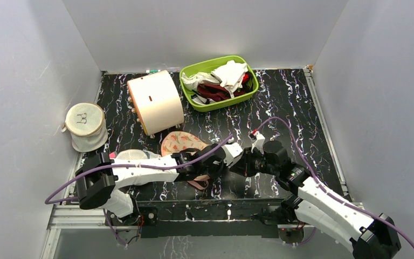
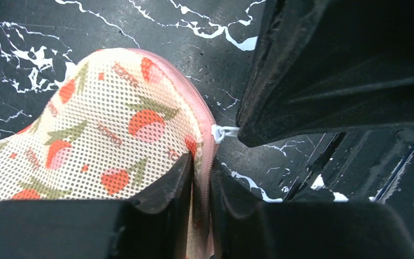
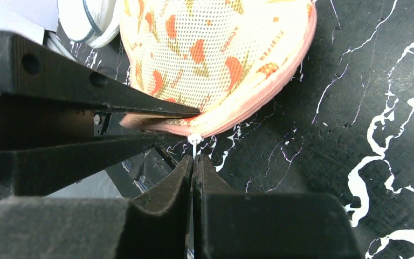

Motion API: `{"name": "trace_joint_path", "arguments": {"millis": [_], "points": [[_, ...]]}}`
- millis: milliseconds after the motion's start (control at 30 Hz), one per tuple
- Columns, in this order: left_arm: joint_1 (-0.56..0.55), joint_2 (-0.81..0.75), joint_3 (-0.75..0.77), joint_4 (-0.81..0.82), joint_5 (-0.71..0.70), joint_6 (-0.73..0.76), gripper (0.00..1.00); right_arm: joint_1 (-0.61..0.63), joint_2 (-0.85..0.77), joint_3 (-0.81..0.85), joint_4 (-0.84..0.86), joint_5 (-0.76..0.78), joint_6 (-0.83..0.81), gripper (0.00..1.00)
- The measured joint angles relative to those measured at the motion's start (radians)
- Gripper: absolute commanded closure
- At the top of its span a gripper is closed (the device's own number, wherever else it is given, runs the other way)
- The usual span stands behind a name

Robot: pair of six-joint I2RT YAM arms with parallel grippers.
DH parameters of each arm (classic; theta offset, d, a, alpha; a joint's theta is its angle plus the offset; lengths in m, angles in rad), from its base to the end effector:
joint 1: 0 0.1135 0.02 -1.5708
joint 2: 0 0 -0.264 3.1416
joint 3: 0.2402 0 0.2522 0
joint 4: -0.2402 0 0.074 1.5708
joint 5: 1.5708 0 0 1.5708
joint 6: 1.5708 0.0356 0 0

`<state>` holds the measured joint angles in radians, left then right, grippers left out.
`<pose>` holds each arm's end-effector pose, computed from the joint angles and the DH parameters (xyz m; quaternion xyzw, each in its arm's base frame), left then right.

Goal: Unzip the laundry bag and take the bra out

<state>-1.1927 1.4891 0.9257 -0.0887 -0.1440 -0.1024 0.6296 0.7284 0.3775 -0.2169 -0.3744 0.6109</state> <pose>0.1245 -0.2996 0.2302 0.4363 0.7810 -0.2153 0.3916 0.1249 0.1071 0.2038 -0.0975 0.8607 0.4073 0.2895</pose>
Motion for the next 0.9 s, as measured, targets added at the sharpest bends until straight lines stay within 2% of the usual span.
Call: {"name": "trace_joint_path", "arguments": {"millis": [133,467,833,900], "points": [[-0.005,-0.003,0.0,-0.001,-0.006,0.018,1.0,0.0,0.006,0.002,-0.002,0.006,0.001,1.0],[-0.004,-0.077,-0.058,0.011,-0.013,0.077,1.0,-0.002,0.021,0.013,-0.043,0.135,0.042,1.0],[-0.004,-0.156,-0.17,0.078,0.061,0.063,1.0,-0.025,0.035,0.011,-0.048,0.216,0.07,1.0],[-0.004,-0.156,-0.176,0.081,0.066,0.052,0.93,-0.03,0.047,0.011,-0.048,0.214,0.067,1.0]]}}
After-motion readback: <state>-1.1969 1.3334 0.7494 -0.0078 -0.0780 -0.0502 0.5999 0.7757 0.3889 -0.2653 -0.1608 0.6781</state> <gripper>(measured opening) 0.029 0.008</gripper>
